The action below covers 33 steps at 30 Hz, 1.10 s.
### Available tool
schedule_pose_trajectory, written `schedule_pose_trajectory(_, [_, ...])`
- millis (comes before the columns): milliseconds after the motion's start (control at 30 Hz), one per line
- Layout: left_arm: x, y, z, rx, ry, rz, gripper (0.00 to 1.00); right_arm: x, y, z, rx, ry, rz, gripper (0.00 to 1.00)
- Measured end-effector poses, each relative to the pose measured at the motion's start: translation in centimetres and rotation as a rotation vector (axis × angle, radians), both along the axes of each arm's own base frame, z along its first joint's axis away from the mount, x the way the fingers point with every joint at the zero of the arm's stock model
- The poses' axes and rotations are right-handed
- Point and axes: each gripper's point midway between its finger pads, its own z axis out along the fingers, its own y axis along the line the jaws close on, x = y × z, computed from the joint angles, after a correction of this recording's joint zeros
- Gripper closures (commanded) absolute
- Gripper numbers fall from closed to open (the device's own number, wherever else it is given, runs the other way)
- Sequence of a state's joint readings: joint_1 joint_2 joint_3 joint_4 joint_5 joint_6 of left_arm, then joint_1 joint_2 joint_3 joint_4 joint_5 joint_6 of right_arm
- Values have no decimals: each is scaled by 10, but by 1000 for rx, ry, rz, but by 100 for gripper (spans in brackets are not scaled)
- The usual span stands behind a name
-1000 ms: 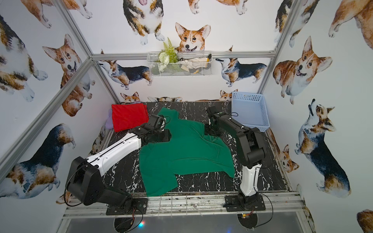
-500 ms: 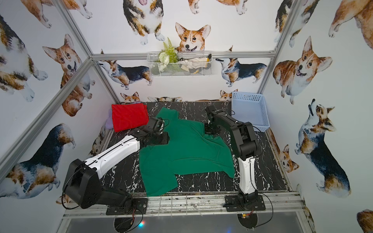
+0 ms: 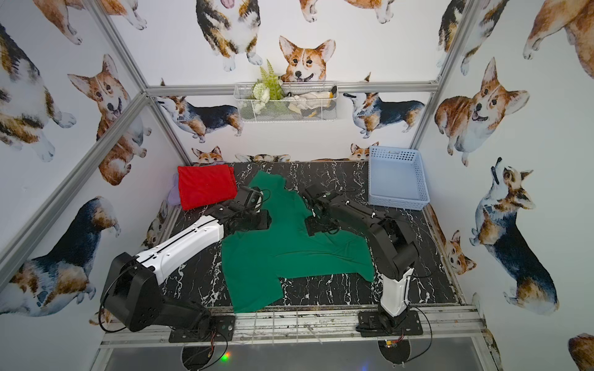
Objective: Fold and stack t-shirts
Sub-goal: Flatten out the T-shirt at the center of the board.
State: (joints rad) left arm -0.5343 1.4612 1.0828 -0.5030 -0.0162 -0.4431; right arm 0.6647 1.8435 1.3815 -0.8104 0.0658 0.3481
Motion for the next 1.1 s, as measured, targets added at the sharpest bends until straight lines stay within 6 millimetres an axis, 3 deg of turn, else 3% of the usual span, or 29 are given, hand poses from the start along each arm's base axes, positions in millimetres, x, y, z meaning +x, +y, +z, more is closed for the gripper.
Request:
schedule_pose_trajectory(100, [0, 0, 1, -2, -2, 2, 57, 11, -3, 6, -3, -21, -20, 26])
schedule_pose_trajectory(333, [-1, 1, 2, -1, -6, 3, 57, 15, -5, -13, -20, 17, -31, 55])
schedule_pose_trajectory(567, [-1, 1, 2, 0, -5, 3, 57, 14, 7, -34, 19, 84, -23, 59])
schedule_pose_trajectory(933, [-1, 2, -12, 24, 25, 6, 58, 30, 30, -28, 89, 79, -6, 59])
schedule_pose_trajectory(1100, [-1, 2, -14, 25, 27, 6, 58, 35, 34, -32, 94, 86, -4, 81])
